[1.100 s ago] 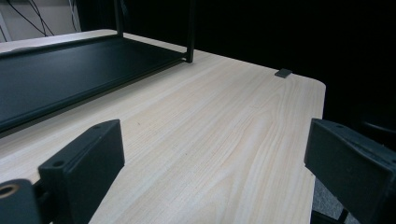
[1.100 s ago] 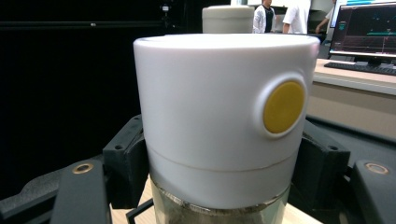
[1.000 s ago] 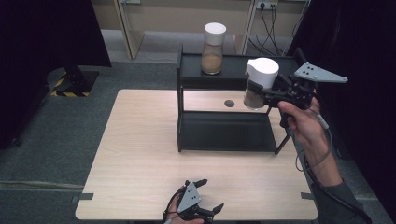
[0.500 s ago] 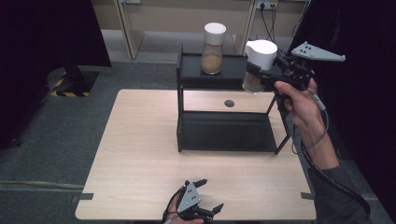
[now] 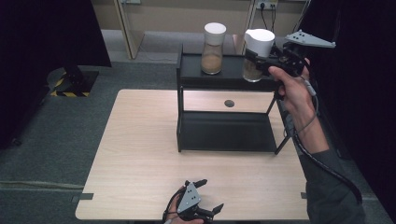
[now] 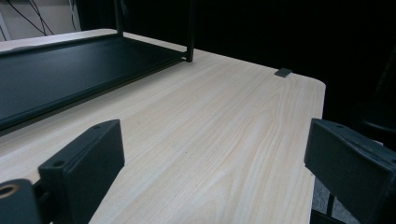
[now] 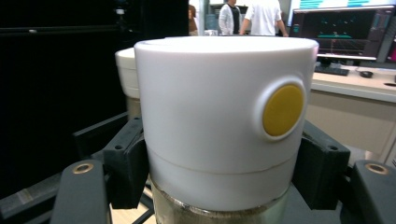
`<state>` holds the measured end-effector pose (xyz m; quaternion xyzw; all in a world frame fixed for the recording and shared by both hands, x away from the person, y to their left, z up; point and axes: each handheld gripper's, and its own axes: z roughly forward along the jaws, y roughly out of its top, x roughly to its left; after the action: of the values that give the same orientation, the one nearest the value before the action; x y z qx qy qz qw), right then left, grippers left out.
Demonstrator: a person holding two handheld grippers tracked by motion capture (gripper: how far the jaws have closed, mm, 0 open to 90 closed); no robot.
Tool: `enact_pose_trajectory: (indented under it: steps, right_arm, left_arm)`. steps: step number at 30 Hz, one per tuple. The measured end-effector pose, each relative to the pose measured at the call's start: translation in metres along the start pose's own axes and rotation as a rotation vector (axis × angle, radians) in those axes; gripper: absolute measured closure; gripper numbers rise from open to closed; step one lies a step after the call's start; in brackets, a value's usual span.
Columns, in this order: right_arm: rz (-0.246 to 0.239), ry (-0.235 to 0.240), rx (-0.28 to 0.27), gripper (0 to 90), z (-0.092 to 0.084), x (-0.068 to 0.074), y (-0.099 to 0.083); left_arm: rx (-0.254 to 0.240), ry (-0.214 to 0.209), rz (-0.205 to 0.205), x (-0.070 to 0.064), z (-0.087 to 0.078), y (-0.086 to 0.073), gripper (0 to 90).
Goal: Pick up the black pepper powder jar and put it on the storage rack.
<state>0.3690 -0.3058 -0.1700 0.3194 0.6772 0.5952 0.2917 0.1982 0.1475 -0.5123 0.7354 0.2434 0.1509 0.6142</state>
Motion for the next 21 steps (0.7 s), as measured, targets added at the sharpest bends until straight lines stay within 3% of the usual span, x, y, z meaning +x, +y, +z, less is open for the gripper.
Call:
enact_pose_trajectory:
  steps: [9, 21]
  right_arm:
    - [-0.001, -0.057, -0.004, 30.7, 0.021, -0.002, -0.001]
    - [0.006, -0.09, 0.012, 30.7, 0.045, -0.003, -0.005]
  left_arm:
    - [-0.002, 0.0, -0.004, 0.0, 0.0, 0.0, 4.4]
    - [-0.004, -0.006, -0.005, 0.0, 0.0, -0.001, 4.3]
